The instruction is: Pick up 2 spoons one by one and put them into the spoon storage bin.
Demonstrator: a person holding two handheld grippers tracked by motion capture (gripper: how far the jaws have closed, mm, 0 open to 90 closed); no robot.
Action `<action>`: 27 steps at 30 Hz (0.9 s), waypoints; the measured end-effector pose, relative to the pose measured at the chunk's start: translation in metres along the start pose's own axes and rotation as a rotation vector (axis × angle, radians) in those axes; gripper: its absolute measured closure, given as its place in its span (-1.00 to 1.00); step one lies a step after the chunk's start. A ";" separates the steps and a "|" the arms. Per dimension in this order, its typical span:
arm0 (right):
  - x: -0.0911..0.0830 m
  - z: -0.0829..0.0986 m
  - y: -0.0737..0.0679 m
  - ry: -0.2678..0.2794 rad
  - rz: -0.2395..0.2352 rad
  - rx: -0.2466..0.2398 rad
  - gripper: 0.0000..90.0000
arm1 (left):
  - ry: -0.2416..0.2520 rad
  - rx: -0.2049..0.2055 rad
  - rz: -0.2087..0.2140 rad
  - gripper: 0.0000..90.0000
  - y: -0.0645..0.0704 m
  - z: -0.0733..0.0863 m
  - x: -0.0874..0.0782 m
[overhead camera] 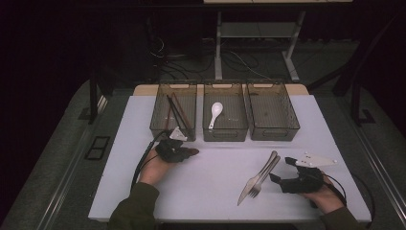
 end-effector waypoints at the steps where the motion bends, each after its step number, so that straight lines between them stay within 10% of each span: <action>1: 0.000 0.000 0.000 -0.001 0.000 -0.002 -0.73 | 0.000 -0.003 0.000 0.74 0.000 0.000 0.000; 27: 0.000 0.000 0.000 0.000 -0.002 -0.003 -0.73 | 0.041 -0.052 0.015 0.79 0.004 -0.010 -0.013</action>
Point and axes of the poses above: each handheld gripper's, and its own axes: x roughly forward along the jaws, z roughly out of its underside, y roughly to its right, the point moved 4 cm from there along x, roughly forward along the jaws, and after that the axes turned 15 degrees about y, right-handed, at the moved point
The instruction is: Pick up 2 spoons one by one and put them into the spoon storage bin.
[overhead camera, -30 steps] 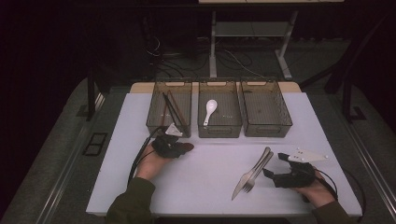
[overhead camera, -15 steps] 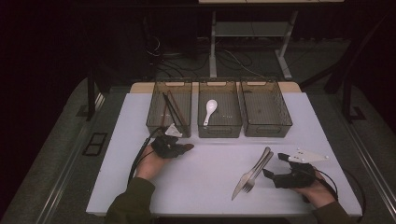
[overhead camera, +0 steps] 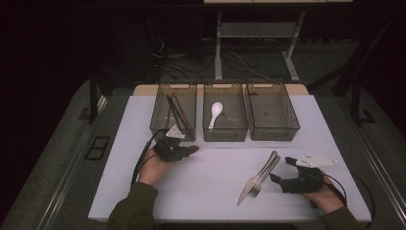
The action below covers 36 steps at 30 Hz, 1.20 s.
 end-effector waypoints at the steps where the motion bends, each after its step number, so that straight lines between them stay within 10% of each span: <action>1: 0.000 0.000 0.000 -0.001 -0.001 0.001 -0.73 | 0.006 -0.004 0.006 0.79 0.000 0.000 0.000; 36: 0.000 0.001 0.002 0.005 0.009 0.024 -0.73 | 0.216 -0.039 0.055 0.79 0.012 -0.074 0.005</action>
Point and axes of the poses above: each handheld gripper's, and its own axes: x roughly forward along the jaws, z roughly out of its underside, y roughly to its right, the point moved 4 cm from there along x, roughly forward along the jaws, and after that the axes turned 15 degrees about y, right-handed, at the moved point
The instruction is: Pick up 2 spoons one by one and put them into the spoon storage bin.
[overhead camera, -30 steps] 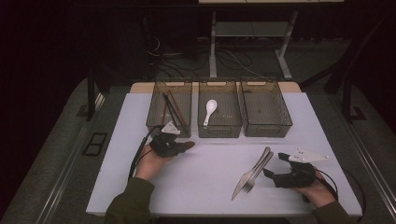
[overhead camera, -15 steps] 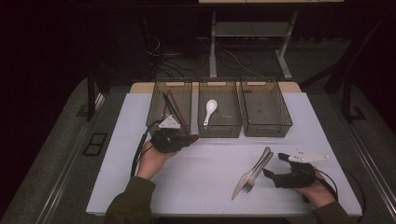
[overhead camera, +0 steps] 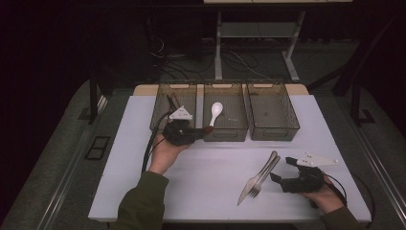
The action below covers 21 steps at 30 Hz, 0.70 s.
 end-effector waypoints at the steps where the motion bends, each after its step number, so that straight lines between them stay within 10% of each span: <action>1: 0.000 0.000 0.000 0.001 0.002 0.001 -0.73 | 0.000 0.000 -0.001 0.79 -0.001 -0.002 0.002; 21: -0.001 -0.002 0.002 0.013 0.004 0.010 -0.73 | 0.046 0.007 0.002 0.79 -0.008 -0.054 0.050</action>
Point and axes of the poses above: each handheld gripper's, and its own axes: x roughly forward along the jaws, z roughly out of its underside, y roughly to its right, the point moved 4 cm from there along x, roughly forward along the jaws, and after that the axes turned 15 degrees about y, right-handed, at the moved point
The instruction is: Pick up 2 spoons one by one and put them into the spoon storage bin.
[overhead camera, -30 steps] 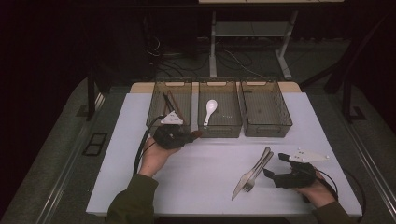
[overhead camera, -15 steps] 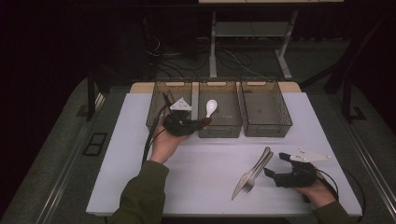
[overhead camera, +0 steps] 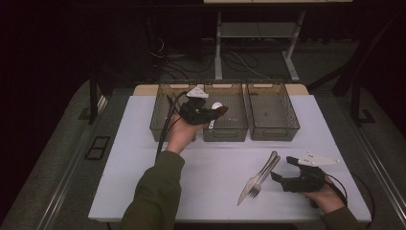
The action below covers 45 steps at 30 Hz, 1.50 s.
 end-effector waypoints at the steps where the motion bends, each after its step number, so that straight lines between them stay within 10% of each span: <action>1: 0.000 0.000 0.000 0.000 -0.001 -0.001 -0.73 | -0.001 0.006 -0.003 0.79 0.000 -0.003 0.003; 20: -0.002 -0.002 -0.001 0.023 -0.015 0.011 -0.73 | 0.063 -0.045 -0.013 0.79 -0.017 -0.030 0.064; 35: -0.002 -0.003 0.000 0.025 -0.020 0.005 -0.73 | 0.068 -0.106 -0.020 0.78 -0.025 -0.012 0.092; 45: -0.002 -0.003 -0.001 0.016 -0.024 0.003 -0.73 | -0.025 -0.065 -0.066 0.09 -0.024 0.005 0.081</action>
Point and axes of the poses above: each handheld gripper's, and its own axes: x roughly forward along the jaws, z roughly out of its underside, y roughly to its right, the point moved 4 cm from there along x, roughly forward along the jaws, and after that the axes turned 15 degrees about y, right-handed, at the moved point
